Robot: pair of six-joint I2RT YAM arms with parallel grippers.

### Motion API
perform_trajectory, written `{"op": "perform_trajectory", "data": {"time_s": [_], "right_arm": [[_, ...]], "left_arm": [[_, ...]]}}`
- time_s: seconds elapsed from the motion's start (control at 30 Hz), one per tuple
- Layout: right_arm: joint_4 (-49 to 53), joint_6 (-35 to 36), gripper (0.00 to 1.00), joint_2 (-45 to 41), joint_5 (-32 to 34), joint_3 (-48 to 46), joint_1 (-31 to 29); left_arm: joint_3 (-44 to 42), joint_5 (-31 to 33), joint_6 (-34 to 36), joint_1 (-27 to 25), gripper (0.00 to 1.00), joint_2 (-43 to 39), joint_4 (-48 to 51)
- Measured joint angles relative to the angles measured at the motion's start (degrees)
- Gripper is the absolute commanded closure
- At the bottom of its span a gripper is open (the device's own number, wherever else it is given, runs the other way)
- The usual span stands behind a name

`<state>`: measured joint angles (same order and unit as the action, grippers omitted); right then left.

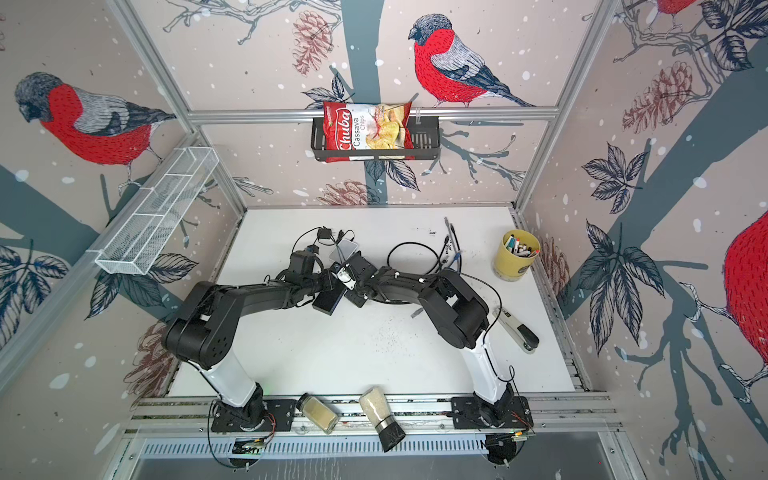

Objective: Insert the plug into the switch port

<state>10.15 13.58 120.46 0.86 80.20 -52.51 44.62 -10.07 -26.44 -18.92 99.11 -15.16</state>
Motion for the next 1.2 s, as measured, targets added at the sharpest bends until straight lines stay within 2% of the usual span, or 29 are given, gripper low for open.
{"op": "perform_trajectory", "data": {"time_s": [0.63,0.83,1.2], "right_arm": [[-4.4,0.0,0.98,-0.9,0.2,-3.0,-0.6],[-9.8,0.3,0.98,-1.6,0.5,-6.4,-0.7],[-20.8,7.9,0.98,-4.2,-3.1,-14.7,-0.8]], "left_arm": [[-0.7,-0.5,1.2,0.0,0.59,-0.5,-0.1],[-0.7,-0.9,2.8,0.0,0.59,-0.5,-0.1],[-2.1,-5.1,6.0,0.1,0.60,-0.5,-2.8]]}}
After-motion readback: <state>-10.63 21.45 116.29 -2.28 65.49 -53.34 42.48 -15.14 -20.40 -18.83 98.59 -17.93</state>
